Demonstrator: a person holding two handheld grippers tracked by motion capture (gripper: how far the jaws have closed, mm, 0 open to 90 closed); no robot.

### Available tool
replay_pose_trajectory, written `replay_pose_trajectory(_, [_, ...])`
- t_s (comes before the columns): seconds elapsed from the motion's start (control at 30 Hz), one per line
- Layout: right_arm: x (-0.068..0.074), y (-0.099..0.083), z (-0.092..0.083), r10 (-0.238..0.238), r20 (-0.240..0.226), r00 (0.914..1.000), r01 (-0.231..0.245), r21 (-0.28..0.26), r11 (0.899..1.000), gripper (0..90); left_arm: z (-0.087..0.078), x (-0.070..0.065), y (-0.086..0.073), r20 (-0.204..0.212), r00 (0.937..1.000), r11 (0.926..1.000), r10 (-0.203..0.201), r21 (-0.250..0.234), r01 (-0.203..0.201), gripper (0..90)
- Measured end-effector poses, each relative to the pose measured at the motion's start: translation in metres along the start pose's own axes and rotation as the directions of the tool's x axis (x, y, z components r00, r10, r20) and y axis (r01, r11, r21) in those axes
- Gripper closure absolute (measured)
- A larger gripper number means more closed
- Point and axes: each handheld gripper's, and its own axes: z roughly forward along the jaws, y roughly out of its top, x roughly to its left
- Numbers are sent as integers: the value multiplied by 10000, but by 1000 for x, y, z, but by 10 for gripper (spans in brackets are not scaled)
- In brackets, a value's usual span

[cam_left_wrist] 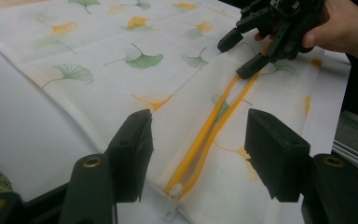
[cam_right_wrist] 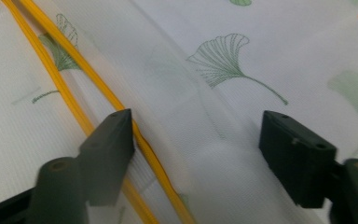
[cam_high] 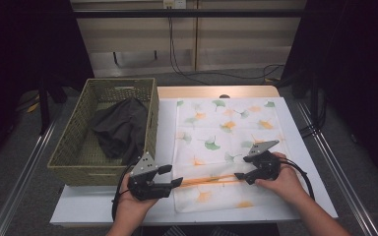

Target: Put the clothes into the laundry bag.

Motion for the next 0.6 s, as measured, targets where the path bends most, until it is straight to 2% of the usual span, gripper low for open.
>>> replay_pose_trajectory(0.03, [-1, 0, -1, -19, -141, 9999, 19, 9, 10000, 366, 0, 0, 0, 3, 10000, 10000, -5, -3, 5, 416])
replay_pose_trajectory(0.07, [-1, 1, -2, -12, 0, 10000, 12, 71, 10000, 406, 0, 0, 0, -11, 10000, 10000, -12, 3, 12, 415])
replay_pose_trajectory(0.1, [-3, 2, -2, 5, -86, 10000, -5, 45, 10000, 455, 0, 0, 0, -35, 10000, 10000, -11, 16, 11, 414])
replay_pose_trajectory(0.13, [-3, 2, -3, 21, 118, 9999, -21, 63, 10000, 516, 0, 0, 0, -31, 10000, 10000, -18, 12, 18, 414])
replay_pose_trajectory(0.17, [-4, 2, -3, 46, -82, 10000, -45, 62, 10000, 592, 0, 0, 0, -28, 10000, 10000, -16, 13, 16, 414])
replay_pose_trajectory(0.2, [-5, 3, -5, -56, 83, 9999, 55, 104, 9999, 662, 0, 0, 0, -21, 10000, 10000, -17, 12, 17, 414])
replay_pose_trajectory(0.3, [-7, 4, -9, -30, -61, 10000, 29, -112, 9999, 802, 0, 0, 0, -22, 10000, 10000, -22, 5, 22, 414])
replay_pose_trajectory(0.37, [-7, 6, -14, -48, -80, 10000, 46, -336, 9994, 819, 0, 0, 0, -50, 10000, 10000, -12, 67, 13, 412])
replay_pose_trajectory(0.43, [-7, 9, -20, -127, -41, 9999, 125, -498, 9987, 876, 0, 0, 0, -39, 10000, 10000, -22, 62, 22, 412])
replay_pose_trajectory(0.6, [-5, 15, -33, -142, 8, 9999, 142, -817, 9966, 889, 1, -1, 0, 44, 10000, 10000, -68, -10, 68, 411])
